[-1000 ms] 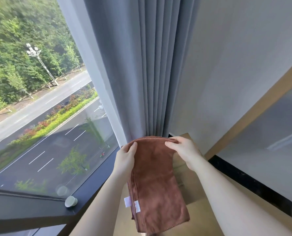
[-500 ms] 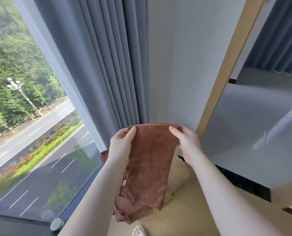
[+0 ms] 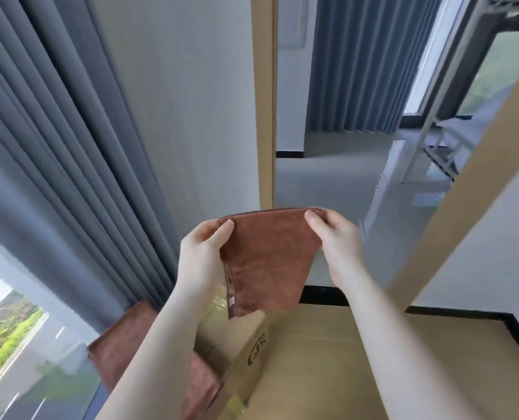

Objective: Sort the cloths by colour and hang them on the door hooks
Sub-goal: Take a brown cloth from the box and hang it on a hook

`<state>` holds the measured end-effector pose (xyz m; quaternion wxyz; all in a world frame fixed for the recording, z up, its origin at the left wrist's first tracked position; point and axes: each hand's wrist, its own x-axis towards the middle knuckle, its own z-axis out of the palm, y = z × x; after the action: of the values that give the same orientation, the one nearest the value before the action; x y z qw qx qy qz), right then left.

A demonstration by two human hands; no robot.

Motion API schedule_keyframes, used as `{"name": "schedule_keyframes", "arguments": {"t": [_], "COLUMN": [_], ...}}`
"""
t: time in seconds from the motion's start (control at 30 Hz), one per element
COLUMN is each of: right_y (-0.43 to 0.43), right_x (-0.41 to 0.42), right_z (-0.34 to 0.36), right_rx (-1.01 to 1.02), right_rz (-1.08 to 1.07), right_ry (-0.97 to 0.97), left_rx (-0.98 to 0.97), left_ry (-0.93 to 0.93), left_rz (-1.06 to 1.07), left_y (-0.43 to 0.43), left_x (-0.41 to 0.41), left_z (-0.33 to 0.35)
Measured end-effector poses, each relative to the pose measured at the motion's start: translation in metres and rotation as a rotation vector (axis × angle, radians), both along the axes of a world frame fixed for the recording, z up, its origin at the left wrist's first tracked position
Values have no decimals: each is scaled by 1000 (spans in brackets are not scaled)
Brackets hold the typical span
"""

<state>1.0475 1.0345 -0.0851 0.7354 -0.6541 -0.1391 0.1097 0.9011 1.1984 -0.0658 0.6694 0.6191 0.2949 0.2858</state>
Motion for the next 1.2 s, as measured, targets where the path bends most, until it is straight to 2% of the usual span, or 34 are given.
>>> {"name": "schedule_keyframes", "arguments": {"t": [0.33, 0.7, 0.93, 1.2], "right_y": [-127, -271, -353, -440], "right_x": [0, -95, -167, -253], "right_z": [27, 30, 29, 27], "right_rx": [1, 8, 39, 73], "right_rz": [-443, -956, -1183, -1322], "right_ry": [-3, 6, -3, -65], "left_rx": [-54, -141, -169, -142], "left_ry": [-69, -108, -137, -159], "left_rz": [-529, -1029, -1159, -1210], "left_y": [-61, -213, -319, -428], "left_x": [98, 136, 106, 44], "left_z": [9, 10, 10, 11]}}
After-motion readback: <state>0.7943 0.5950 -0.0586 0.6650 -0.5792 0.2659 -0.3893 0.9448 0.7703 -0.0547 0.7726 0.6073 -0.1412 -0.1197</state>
